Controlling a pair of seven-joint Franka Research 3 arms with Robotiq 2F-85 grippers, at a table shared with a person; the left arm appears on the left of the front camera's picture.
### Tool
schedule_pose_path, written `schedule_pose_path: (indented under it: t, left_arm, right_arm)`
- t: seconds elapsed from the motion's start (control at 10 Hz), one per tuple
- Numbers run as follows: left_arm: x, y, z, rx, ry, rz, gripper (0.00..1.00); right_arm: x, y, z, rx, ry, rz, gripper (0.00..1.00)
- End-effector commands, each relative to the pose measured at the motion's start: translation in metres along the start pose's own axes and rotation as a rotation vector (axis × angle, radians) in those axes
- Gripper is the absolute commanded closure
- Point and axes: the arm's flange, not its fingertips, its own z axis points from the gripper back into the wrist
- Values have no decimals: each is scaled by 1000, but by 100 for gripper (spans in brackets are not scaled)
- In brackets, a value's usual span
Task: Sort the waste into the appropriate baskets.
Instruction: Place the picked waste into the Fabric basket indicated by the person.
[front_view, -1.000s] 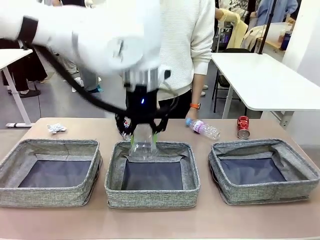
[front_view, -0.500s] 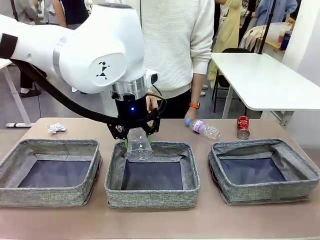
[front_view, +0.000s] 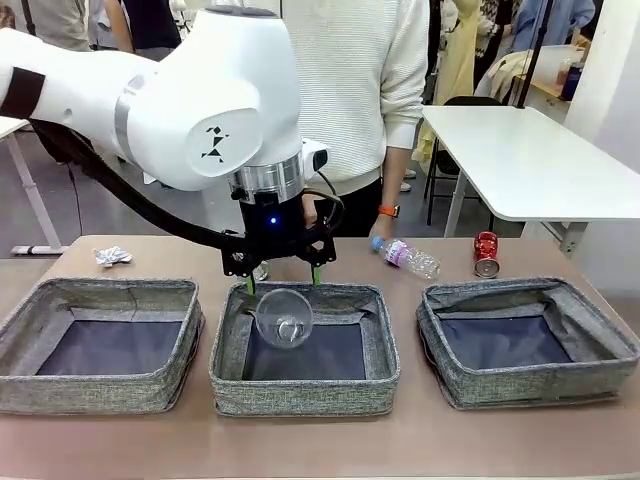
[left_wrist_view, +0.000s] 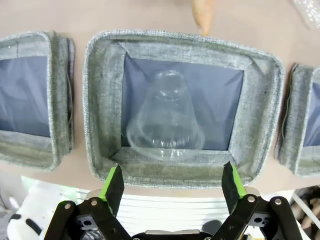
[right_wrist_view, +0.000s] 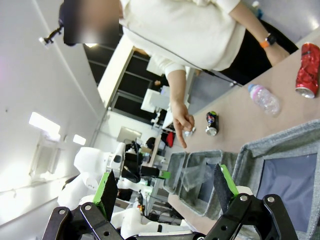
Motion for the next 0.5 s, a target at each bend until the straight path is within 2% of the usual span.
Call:
schedule_pose_path:
  t: [0.0, 0.2, 0.4]
  left_arm:
    - [2, -1, 4, -27, -18, -21, 0]
    - [3, 3, 13, -77, -1, -51, 0]
    - [4, 8, 33, -262, 77, -178, 0]
  right_arm:
    - [3, 1, -2, 16, -14, 28, 0]
    - [3, 1, -2, 16, -14, 28, 0]
    - [3, 1, -2, 16, -14, 28, 0]
